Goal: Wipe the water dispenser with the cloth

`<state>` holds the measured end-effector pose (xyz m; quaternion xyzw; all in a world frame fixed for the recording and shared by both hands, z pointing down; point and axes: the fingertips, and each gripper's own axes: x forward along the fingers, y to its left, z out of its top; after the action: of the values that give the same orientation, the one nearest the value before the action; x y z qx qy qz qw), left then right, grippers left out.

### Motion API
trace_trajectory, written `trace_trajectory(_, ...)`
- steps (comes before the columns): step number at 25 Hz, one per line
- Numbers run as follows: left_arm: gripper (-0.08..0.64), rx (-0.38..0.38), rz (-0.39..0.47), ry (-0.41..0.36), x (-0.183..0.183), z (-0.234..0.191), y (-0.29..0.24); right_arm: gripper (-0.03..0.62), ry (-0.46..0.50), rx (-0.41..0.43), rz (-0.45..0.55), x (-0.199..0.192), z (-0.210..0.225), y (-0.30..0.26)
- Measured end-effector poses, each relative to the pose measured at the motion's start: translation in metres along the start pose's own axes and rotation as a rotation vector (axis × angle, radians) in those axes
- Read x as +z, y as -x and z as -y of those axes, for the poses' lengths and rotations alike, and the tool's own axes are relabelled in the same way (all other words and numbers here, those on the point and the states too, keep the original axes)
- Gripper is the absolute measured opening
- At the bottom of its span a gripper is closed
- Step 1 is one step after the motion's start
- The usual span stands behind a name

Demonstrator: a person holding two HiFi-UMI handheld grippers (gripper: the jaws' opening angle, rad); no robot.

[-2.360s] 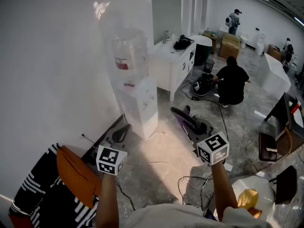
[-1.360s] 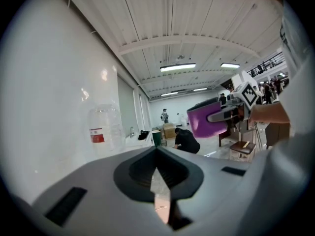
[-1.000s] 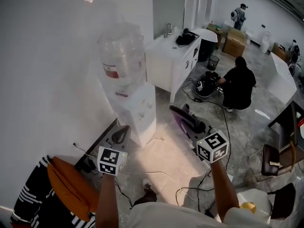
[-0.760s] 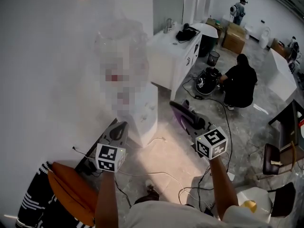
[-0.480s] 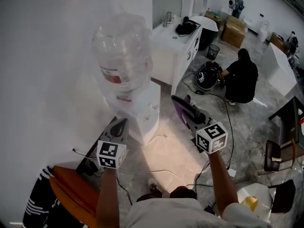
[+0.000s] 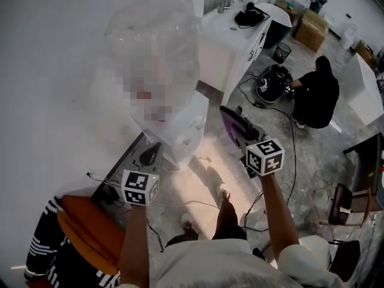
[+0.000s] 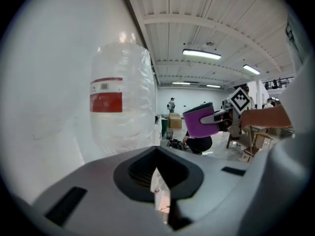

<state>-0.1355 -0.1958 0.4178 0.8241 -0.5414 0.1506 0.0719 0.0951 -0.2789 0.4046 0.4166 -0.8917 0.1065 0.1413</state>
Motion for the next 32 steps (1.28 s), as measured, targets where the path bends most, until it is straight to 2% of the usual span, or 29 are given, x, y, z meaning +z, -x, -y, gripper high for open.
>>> trace_trajectory(3,0.008,0.037,-0.027,0.038,-0.005,-0.006,-0.03,0.075,0.011,0.051,-0.042,-0.002,0.023,-0.039)
trace_trajectory(7,0.008,0.101,-0.029,0.11,-0.003,-0.013,-0.064,0.075,0.09,0.121,-0.12,-0.005,0.054,-0.093)
trace_trajectory(11,0.008,0.198,-0.053,0.178,-0.01,-0.019,-0.088,0.075,0.178,0.2,-0.194,-0.012,0.078,-0.154)
trace_trajectory(18,0.007,0.33,-0.126,0.257,-0.043,-0.027,-0.087,0.075,0.277,0.292,-0.357,-0.048,0.078,-0.249)
trace_trajectory(23,0.008,0.378,-0.146,0.304,-0.059,-0.028,-0.073,0.077,0.374,0.323,-0.404,-0.061,0.057,-0.267)
trace_trajectory(25,0.008,0.392,-0.143,0.325,-0.064,-0.03,-0.065,0.077,0.444,0.341,-0.417,-0.069,0.043,-0.267)
trace_trajectory(28,0.008,0.399,-0.134,0.337,-0.069,-0.033,-0.055,0.08,0.56,0.31,-0.432,-0.079,0.031,-0.264)
trace_trajectory(30,0.007,0.397,-0.129,0.339,-0.073,-0.034,-0.046,0.08,0.586,0.303,-0.438,-0.081,0.022,-0.261)
trace_trajectory(32,0.008,0.394,-0.123,0.343,-0.077,-0.036,-0.037,0.08,0.579,0.33,-0.45,-0.083,0.006,-0.255)
